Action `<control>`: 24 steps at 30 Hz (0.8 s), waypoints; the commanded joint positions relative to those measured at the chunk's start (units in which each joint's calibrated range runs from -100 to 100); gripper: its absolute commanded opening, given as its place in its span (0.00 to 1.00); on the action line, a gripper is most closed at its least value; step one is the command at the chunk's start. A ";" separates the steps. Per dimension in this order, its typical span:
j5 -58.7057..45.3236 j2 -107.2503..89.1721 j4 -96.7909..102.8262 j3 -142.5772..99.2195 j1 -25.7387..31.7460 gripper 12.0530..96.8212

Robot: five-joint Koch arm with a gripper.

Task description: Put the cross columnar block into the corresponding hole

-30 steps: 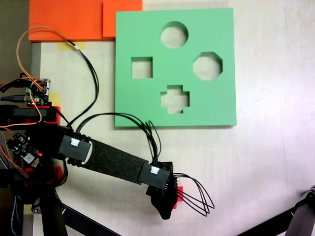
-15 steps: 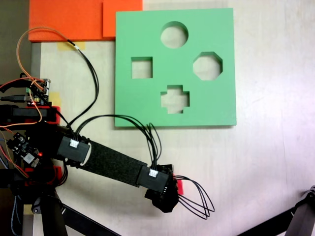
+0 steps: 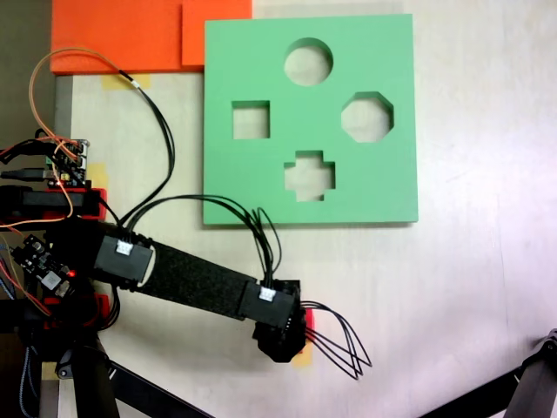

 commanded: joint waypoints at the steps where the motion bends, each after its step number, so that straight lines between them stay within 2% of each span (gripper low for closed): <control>1: 1.66 -6.62 -5.87 0.62 0.98 0.31; 6: 5.86 -19.88 -5.87 1.02 4.15 0.31; 12: 13.14 -32.87 -5.87 2.62 10.84 0.31; 20: 26.86 -28.26 -1.73 4.11 22.61 0.31; 24: 28.33 -20.30 0.87 9.50 24.42 0.31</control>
